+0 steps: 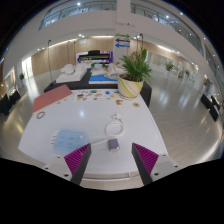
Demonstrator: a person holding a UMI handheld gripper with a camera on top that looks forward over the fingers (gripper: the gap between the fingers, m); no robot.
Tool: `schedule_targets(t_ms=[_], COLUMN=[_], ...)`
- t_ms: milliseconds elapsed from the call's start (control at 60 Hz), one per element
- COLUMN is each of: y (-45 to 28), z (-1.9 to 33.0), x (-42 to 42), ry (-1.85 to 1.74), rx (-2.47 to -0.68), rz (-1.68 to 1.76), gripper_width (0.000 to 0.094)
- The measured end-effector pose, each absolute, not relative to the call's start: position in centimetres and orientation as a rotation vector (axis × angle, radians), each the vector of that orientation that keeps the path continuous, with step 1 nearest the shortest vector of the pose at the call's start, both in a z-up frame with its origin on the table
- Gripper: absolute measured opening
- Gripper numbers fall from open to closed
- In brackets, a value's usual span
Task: Unplug charger
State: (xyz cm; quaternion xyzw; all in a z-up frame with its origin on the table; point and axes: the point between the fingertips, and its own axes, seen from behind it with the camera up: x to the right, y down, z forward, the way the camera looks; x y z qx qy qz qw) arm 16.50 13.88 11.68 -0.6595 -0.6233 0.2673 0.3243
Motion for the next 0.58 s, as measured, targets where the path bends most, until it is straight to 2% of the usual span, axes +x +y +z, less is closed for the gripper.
schedule_targets(t_ms=[117,233,400,583], y=[12.2,11.3,11.4,11.5], z=[17.5,20.6,22.1,22.3], x=[23.9,30.1,34.5,34.8], ry=[-1.667,-1.661,-1.623,-1.610], rx=[-1.746,-1.774,-1.805,-1.786], rz=[0.703,0.665,0.654,0.672], gripper_width=[0.0850,0.0853,0.0855,0.0851])
